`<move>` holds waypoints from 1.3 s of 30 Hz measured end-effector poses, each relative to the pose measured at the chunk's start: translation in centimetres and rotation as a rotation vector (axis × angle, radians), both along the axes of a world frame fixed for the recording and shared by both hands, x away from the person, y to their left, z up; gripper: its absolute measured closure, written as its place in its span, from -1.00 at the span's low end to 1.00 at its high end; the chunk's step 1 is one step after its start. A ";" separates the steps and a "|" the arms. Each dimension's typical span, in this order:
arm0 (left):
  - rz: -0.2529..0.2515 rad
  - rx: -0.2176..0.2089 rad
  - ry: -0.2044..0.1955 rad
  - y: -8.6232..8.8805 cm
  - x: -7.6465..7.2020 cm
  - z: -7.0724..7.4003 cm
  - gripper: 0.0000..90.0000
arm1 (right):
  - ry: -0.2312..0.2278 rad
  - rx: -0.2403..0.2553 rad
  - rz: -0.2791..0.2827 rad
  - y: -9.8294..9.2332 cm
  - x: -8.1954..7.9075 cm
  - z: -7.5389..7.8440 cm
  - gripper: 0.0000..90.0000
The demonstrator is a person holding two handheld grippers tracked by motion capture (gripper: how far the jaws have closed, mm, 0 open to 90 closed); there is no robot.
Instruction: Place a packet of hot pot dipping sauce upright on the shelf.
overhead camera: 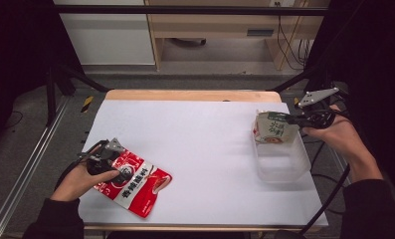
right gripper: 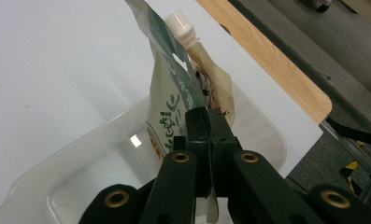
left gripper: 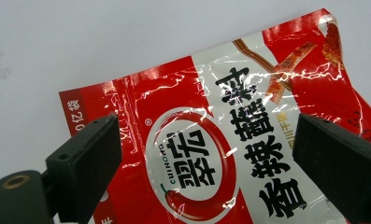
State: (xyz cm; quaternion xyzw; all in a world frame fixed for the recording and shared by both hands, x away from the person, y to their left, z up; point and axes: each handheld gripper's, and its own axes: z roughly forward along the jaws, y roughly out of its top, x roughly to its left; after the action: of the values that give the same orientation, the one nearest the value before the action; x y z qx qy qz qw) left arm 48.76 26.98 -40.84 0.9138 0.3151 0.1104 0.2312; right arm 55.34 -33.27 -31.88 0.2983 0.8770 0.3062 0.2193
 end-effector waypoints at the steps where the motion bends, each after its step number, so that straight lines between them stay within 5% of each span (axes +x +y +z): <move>1: -0.001 0.000 0.000 0.0 0.0 0.0 -0.81 | 0.000 0.001 0.000 0.0 0.0 0.0 1.00; 39: 0.006 -0.006 -0.005 0.4 0.0 0.2 -0.82 | 0.034 0.045 -0.050 -1.2 0.3 -1.6 1.00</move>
State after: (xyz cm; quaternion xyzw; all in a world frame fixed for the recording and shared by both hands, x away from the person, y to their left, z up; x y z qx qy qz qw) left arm 48.73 27.37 -40.59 0.9118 0.3177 0.1127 0.2344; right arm 55.64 -34.45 -33.50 0.3299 0.8659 0.3152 0.2050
